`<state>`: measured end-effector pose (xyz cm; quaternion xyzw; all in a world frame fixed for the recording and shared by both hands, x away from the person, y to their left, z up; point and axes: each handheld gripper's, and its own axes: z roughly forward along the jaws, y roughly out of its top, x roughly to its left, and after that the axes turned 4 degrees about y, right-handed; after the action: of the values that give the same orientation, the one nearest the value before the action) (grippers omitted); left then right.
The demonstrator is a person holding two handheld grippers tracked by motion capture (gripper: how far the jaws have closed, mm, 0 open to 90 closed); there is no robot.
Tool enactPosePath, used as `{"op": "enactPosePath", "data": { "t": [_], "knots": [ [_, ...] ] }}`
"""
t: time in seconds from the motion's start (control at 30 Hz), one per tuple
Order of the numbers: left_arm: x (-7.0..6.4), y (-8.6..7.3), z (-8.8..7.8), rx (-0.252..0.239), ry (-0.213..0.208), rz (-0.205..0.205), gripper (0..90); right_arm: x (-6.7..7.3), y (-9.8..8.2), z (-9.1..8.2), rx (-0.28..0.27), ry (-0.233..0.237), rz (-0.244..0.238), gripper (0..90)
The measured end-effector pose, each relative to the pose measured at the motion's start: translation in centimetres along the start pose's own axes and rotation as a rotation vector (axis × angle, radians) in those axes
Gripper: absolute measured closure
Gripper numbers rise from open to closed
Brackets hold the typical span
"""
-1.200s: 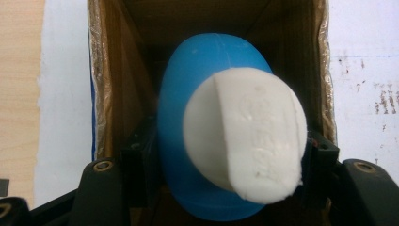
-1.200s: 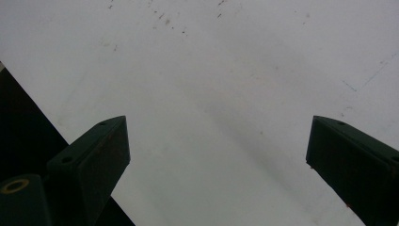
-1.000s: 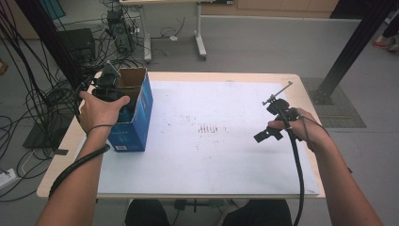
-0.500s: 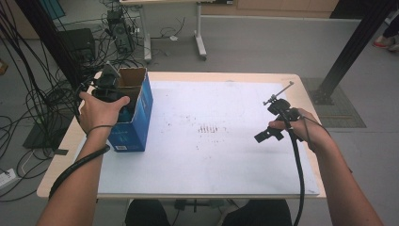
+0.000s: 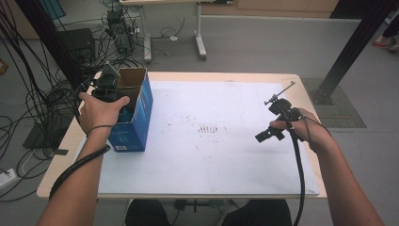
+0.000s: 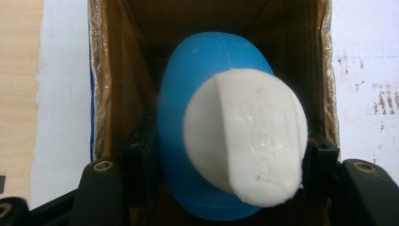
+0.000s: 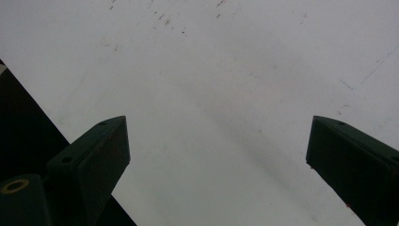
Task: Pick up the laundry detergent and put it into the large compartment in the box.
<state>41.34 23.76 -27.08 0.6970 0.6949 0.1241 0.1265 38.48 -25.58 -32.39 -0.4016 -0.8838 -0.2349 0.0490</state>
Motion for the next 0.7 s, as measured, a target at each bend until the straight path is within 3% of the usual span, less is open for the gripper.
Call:
{"op": "enactPosePath", "data": {
  "t": [0.7],
  "knots": [
    [0.19, -0.03, 0.02, -0.004, -0.008, -0.013, 38.2, -0.05, 0.08, 0.07, 0.004, 0.0, -0.004, 6.4]
  ]
}}
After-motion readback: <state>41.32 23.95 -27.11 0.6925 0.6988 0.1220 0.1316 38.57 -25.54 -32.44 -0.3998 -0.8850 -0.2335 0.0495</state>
